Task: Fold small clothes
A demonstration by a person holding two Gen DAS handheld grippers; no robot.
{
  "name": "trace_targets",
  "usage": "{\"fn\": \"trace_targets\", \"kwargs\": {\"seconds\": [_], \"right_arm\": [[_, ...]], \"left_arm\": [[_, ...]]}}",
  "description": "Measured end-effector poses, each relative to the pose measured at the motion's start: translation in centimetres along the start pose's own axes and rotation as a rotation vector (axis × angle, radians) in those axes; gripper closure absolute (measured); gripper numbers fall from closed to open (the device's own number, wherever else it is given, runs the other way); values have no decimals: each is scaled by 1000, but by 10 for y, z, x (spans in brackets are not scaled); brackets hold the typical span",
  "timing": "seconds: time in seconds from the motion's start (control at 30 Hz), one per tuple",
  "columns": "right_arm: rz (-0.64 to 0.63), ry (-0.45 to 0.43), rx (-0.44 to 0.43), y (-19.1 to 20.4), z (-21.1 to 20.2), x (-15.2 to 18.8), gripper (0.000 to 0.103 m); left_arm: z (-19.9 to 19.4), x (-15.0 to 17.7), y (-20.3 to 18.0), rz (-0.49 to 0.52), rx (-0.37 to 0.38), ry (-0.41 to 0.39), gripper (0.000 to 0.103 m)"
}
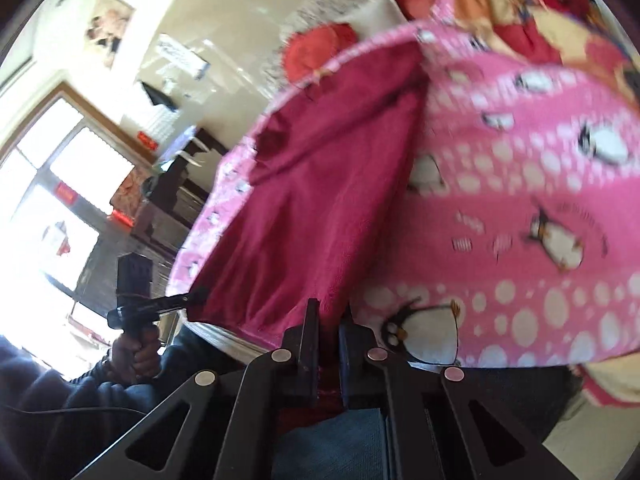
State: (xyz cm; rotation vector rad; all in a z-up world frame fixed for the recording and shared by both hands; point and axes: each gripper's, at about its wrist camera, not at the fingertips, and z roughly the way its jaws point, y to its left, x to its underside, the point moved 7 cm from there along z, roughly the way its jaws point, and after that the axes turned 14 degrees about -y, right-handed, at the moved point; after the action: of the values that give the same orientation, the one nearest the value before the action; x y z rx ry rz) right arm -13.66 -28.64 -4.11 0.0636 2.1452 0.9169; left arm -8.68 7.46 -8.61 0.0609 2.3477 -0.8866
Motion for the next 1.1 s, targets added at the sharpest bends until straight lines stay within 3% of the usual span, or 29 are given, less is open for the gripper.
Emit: {"fn": "trace_targets", "kwargs": {"seconds": [0.13, 0.23, 0.33, 0.4, 0.47, 0.5, 0.53, 0.57, 0.63, 0.7, 0.77, 0.87, 0.93, 1.0, 1.07, 1.1], "right_arm": [[-26, 18, -92, 28, -21, -9, 97], [-67, 31, -158, 53, -36, -10, 103], [-80, 14, -96, 49, -37, -15, 103], [-15, -30, -17, 24, -34, -21, 101], [89, -56, 95, -9, -30, -22, 85], [134, -58, 118, -20, -28, -17, 64], [147, -60, 122, -24, -25, -13, 52], [139, -48, 111, -26, -20, -6, 52], [125, -16, 80, -22, -8, 6, 52], [106, -2, 33, -16, 6, 16, 52], [85, 27, 25, -15, 20, 25, 52], [55, 90, 118, -30, 39, 38, 53], [99, 77, 84, -31, 39, 38, 54], [119, 90, -6, -20, 38, 38, 57], [116, 99, -83, -10, 34, 40, 66], [119, 101, -102, -8, 34, 40, 75]], "left_arm": [[-37, -16, 4, -46, 28, -71, 97], [-57, -19, 8, -57, 37, -90, 97], [-57, -13, 18, -81, 31, -80, 97], [-46, -10, 25, -112, 20, -69, 97], [-38, -6, 33, -115, -16, -46, 97], [-32, -4, 39, -129, -38, -29, 97], [-31, -2, 41, -138, -40, -21, 96], [-28, 1, 44, -135, -50, -12, 92], [-23, 3, 48, -103, -89, -9, 71], [-16, 2, 47, -90, -91, -11, 56], [-10, 3, 47, -103, -79, -2, 55], [-4, 3, 41, -94, -49, 11, 54], [2, 8, 35, -79, -15, 46, 51], [6, 14, 28, -62, 7, 75, 51], [7, 15, 23, -50, 25, 84, 51], [8, 15, 24, -51, 18, 84, 52]]}}
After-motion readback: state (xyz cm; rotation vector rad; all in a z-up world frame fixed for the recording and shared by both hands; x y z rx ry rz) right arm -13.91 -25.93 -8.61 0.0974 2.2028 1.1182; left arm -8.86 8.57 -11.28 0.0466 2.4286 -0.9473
